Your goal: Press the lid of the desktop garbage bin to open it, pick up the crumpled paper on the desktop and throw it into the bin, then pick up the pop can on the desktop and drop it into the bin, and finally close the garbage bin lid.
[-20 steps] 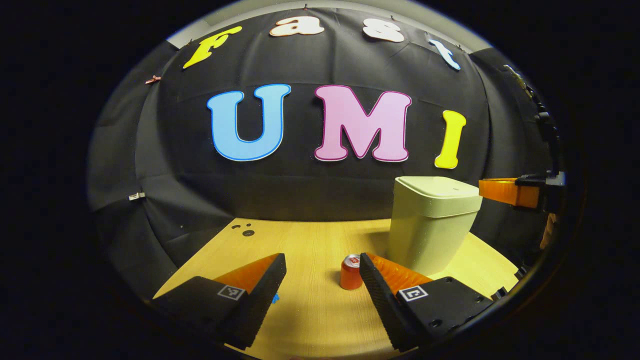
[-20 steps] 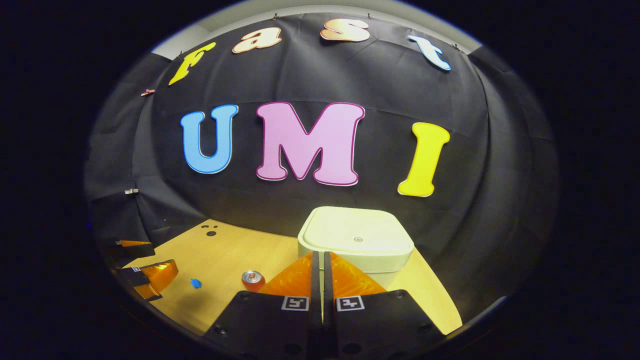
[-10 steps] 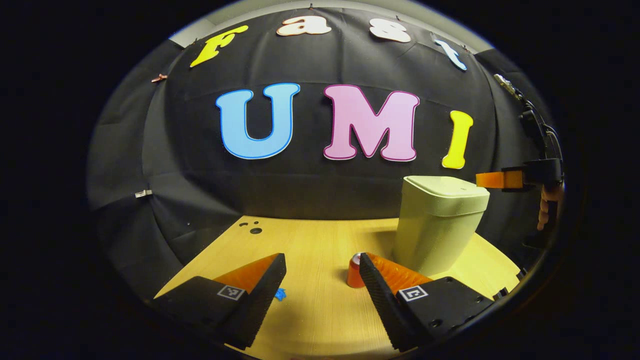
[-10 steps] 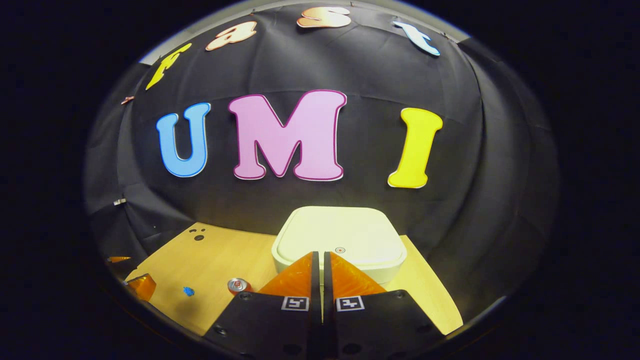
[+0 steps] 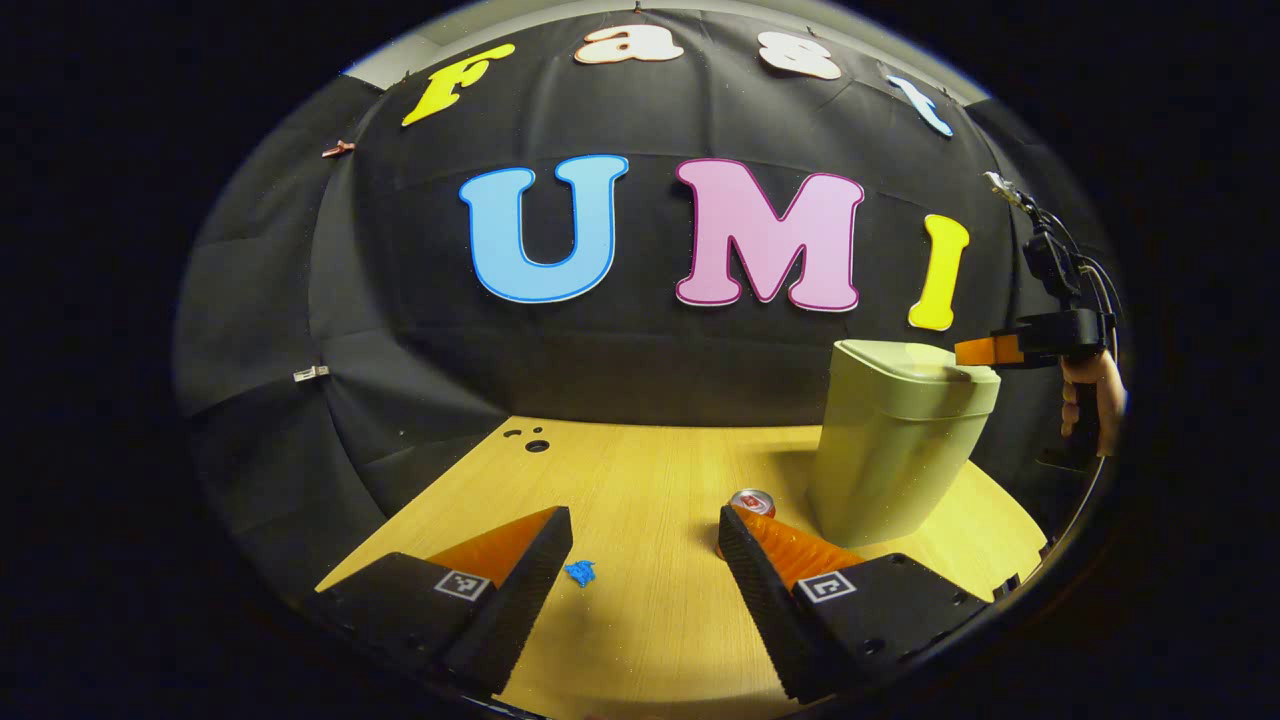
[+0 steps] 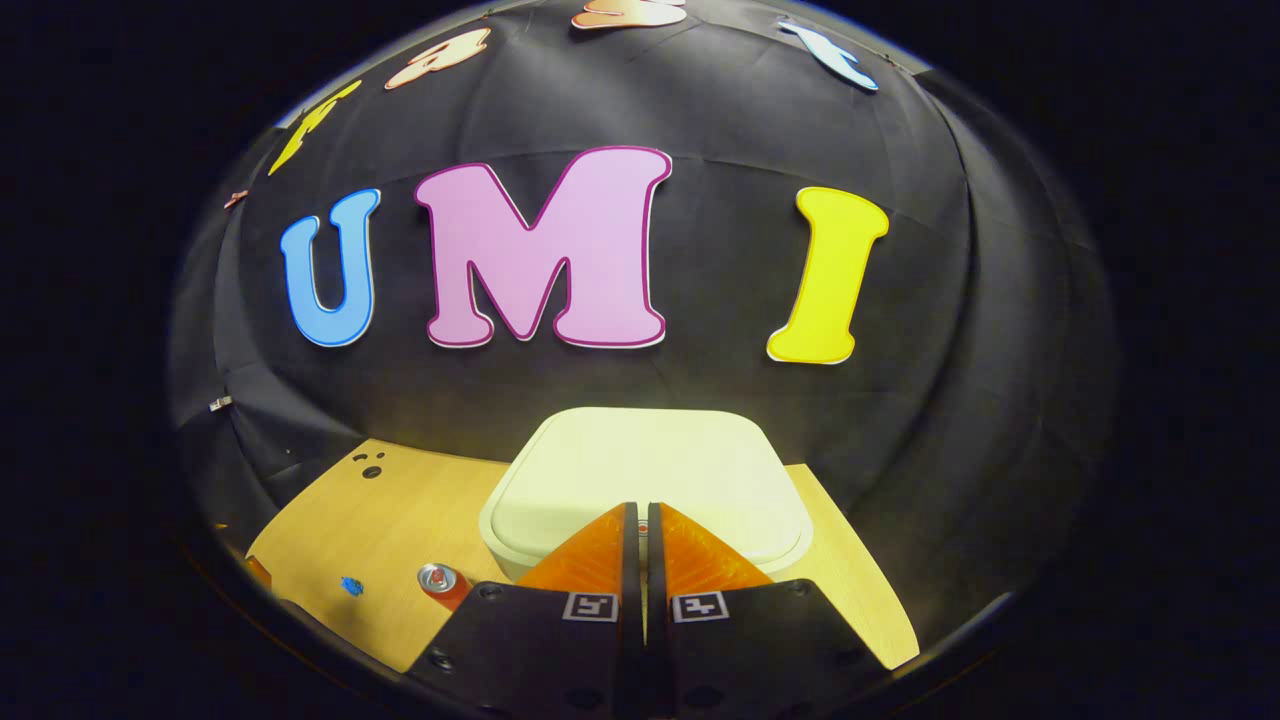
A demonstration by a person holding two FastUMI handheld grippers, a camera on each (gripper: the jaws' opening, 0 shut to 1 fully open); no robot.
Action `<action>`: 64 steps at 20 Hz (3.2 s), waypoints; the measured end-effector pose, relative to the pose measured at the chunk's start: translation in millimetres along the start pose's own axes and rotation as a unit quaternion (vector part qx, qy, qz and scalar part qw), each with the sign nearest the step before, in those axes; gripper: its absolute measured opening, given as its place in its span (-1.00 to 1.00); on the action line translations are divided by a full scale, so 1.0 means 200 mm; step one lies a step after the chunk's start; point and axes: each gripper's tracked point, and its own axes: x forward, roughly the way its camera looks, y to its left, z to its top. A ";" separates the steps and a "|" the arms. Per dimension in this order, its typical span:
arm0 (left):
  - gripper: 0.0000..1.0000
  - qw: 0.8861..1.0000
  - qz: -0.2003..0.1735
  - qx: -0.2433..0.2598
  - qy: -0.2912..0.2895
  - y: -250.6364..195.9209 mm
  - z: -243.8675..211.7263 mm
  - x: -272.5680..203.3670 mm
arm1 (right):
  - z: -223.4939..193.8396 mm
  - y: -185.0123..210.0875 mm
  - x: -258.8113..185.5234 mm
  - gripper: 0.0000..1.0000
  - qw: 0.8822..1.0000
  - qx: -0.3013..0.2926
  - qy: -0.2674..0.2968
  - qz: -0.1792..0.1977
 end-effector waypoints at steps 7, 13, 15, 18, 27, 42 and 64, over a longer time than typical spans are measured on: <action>0.91 1.000 0.003 0.001 0.007 0.01 -0.02 0.00 | -0.02 0.00 0.02 -0.89 1.000 -0.001 0.002 -0.001; 0.92 1.000 -0.003 0.012 0.005 0.01 -0.02 -0.01 | -0.04 0.01 0.03 -0.89 0.999 -0.039 -0.011 -0.010; 0.92 1.000 -0.003 0.011 0.005 0.02 -0.03 -0.02 | -0.03 0.00 0.02 -0.89 0.998 -0.050 -0.017 -0.014; 0.91 1.000 -0.002 0.008 0.002 0.05 -0.03 -0.03 | -0.01 0.01 0.02 -0.89 0.999 -0.044 -0.029 -0.011; 0.90 1.000 -0.009 0.007 -0.001 0.18 -0.09 -0.11 | 0.04 0.00 -0.06 -0.90 0.999 -0.016 -0.026 -0.040; 0.91 0.999 -0.043 -0.001 0.028 0.39 -0.32 0.06 | -0.24 0.26 -0.48 -0.89 0.999 -0.034 0.002 -0.017; 0.92 0.988 -0.029 -0.012 0.151 0.41 -0.82 0.79 | -0.66 0.11 -0.84 1.00 0.992 0.008 0.109 -0.054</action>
